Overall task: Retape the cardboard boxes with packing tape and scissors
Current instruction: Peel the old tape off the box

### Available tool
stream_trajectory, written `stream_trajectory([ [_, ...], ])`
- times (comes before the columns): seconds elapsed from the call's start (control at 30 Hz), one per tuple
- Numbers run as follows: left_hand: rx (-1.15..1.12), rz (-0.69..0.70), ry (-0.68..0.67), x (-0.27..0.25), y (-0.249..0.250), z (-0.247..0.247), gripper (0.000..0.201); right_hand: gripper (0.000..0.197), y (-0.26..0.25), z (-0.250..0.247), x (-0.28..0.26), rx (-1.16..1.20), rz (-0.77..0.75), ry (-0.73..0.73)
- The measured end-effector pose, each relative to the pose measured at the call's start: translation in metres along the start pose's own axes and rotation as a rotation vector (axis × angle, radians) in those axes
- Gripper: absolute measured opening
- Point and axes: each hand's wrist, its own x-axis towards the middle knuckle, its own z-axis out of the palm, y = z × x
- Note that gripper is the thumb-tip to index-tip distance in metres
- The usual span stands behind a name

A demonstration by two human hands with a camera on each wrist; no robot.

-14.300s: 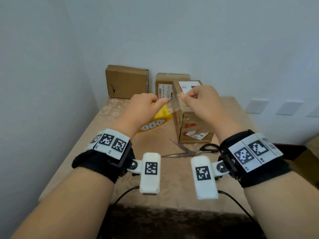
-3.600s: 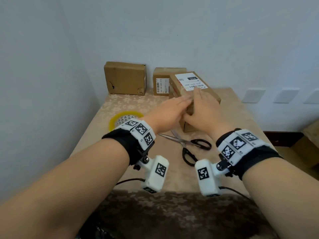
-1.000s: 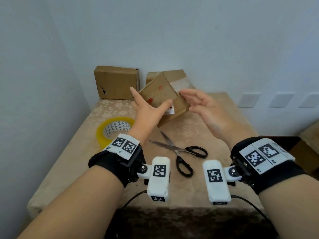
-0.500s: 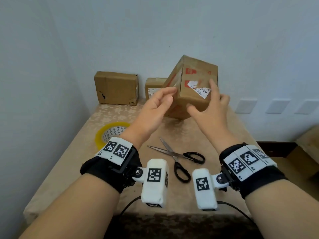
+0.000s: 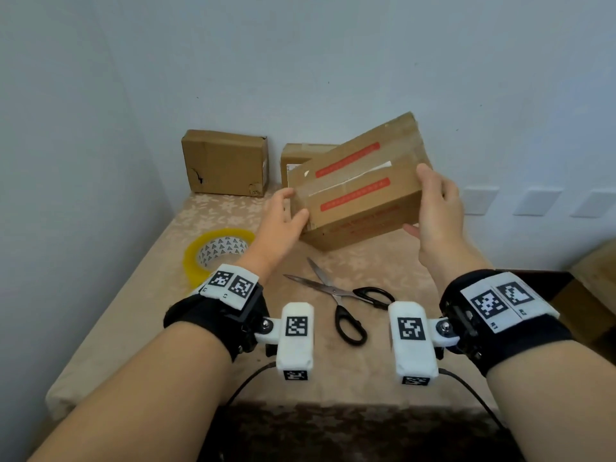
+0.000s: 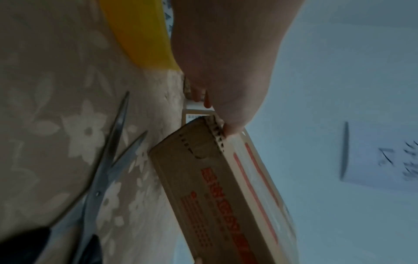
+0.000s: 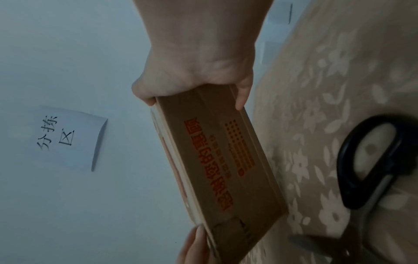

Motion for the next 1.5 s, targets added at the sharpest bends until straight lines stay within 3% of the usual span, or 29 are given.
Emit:
stream_trajectory([
  [0.1, -0.11, -0.074, 0.074, 0.001, -0.001, -0.009, 0.062, 0.036, 0.0, -0.002, 0.001, 0.052, 0.058, -0.038],
  [0.2, -0.183, -0.097, 0.099, 0.004, -0.002, -0.016, 0.069, 0.041, -0.001, -0.004, 0.002, 0.095, 0.138, -0.041],
  [0.37, -0.361, -0.14, -0.015, 0.0, 0.008, -0.013, 0.061, 0.036, -0.001, -0.007, -0.001, 0.164, 0.261, -0.061],
  [0.43, -0.358, -0.154, -0.07, -0.001, 0.01, -0.012, 0.063, 0.047, 0.0, -0.006, -0.001, 0.2, 0.288, -0.077],
  [0.53, -0.341, -0.19, -0.104, -0.004, 0.011, -0.008, 0.077, 0.093, 0.001, -0.003, 0.0, 0.229, 0.267, -0.141],
  [0.6, -0.312, -0.207, -0.091, -0.004, 0.011, -0.004, 0.076, 0.112, 0.001, 0.003, -0.001, 0.218, 0.266, -0.199],
  [0.63, -0.3, -0.216, -0.082, -0.004, 0.011, -0.002, 0.072, 0.109, 0.0, 0.006, -0.004, 0.198, 0.273, -0.238],
  [0.73, -0.238, -0.198, -0.03, -0.004, 0.015, 0.004, 0.059, 0.072, 0.005, 0.016, -0.011, 0.095, 0.342, -0.394],
  [0.77, -0.219, -0.184, 0.0, -0.003, 0.015, 0.005, 0.055, 0.068, 0.006, 0.018, -0.014, 0.066, 0.373, -0.427],
  [0.83, -0.199, -0.141, 0.043, -0.003, 0.016, 0.006, 0.053, 0.074, 0.006, 0.022, -0.019, 0.03, 0.411, -0.433],
  [0.93, -0.15, -0.057, 0.073, -0.005, 0.015, 0.007, 0.064, 0.097, 0.006, 0.026, -0.02, 0.052, 0.426, -0.323],
  [1.07, 0.022, 0.073, -0.025, -0.01, 0.022, 0.006, 0.053, 0.111, 0.006, 0.027, -0.017, 0.065, 0.415, -0.2],
  [1.17, 0.092, 0.015, -0.117, -0.01, 0.019, 0.004, 0.053, 0.112, 0.008, 0.025, -0.013, 0.03, 0.402, -0.197],
  [1.27, 0.111, -0.017, -0.144, -0.009, 0.012, 0.005, 0.041, 0.126, 0.01, 0.023, -0.011, -0.106, 0.346, -0.221],
  [1.37, 0.054, -0.037, -0.145, -0.008, 0.012, 0.007, 0.041, 0.106, 0.008, 0.019, -0.01, -0.143, 0.267, -0.254],
  [1.43, 0.071, -0.06, -0.144, -0.008, 0.015, 0.006, 0.041, 0.093, 0.005, 0.015, -0.009, -0.198, 0.135, -0.197],
  [1.5, 0.104, -0.067, -0.146, -0.009, 0.019, 0.007, 0.044, 0.099, 0.002, 0.013, -0.008, -0.298, -0.01, -0.126],
])
